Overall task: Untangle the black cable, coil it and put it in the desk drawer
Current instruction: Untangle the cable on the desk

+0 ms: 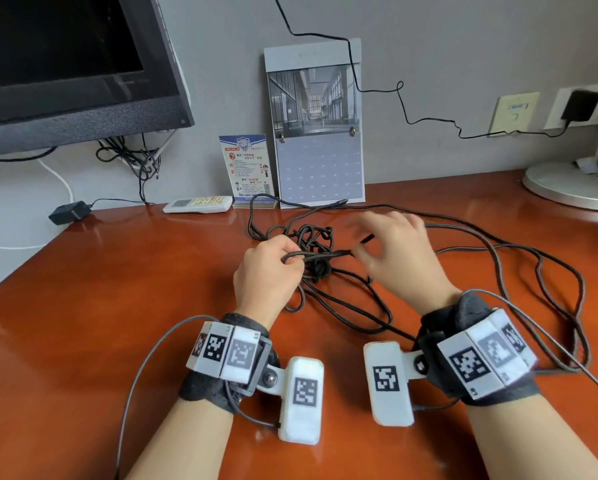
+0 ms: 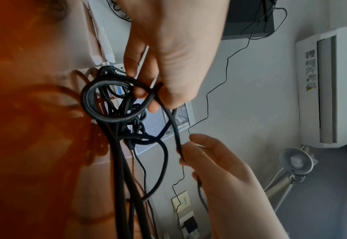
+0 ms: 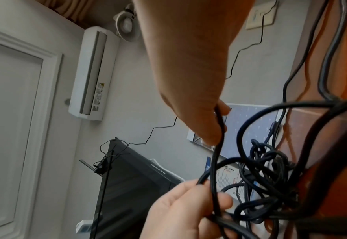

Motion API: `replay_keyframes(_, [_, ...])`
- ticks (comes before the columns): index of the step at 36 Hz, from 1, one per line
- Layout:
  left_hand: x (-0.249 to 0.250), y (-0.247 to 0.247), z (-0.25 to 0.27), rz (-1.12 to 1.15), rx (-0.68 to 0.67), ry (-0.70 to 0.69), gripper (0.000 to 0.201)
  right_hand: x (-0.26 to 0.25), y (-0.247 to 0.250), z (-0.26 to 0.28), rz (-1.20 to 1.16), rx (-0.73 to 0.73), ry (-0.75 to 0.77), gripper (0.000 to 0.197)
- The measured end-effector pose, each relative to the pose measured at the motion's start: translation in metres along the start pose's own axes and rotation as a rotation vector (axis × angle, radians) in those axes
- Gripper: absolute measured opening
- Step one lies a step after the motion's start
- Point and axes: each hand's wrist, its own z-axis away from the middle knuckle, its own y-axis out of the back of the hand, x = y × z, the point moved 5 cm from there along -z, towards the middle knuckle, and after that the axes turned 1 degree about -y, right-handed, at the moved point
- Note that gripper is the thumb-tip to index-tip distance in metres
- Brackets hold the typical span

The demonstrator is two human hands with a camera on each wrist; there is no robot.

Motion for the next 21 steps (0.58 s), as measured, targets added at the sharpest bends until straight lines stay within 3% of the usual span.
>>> replay_keyframes(3, [0.001, -0.002, 0.0, 0.036, -0.014, -0.013, 0.013, -0.011, -0.01, 0.001, -0.023, -0.109, 0.038, 0.021])
replay_keyframes(7, [0.002, -0.003, 0.0, 0.092, -0.02, -0.036, 0.017, -0.013, -0.011, 0.002, -0.125, -0.16, 0.045, 0.019])
replay_keyframes(11, [0.0, -0.005, 0.0, 0.141, -0.038, -0.031, 0.018, -0.015, -0.012, 0.003, -0.068, -0.193, 0.067, 0.018])
replay_keyframes(15, [0.0, -0.006, -0.001, 0.168, -0.054, -0.012, 0.025, -0.009, -0.004, 0.002, -0.104, -0.021, -0.01, 0.012])
replay_keyframes(21, [-0.004, -0.007, -0.003, 0.248, -0.032, -0.006, 0.036, 0.005, 0.009, 0.002, -0.412, 0.238, -0.155, 0.011])
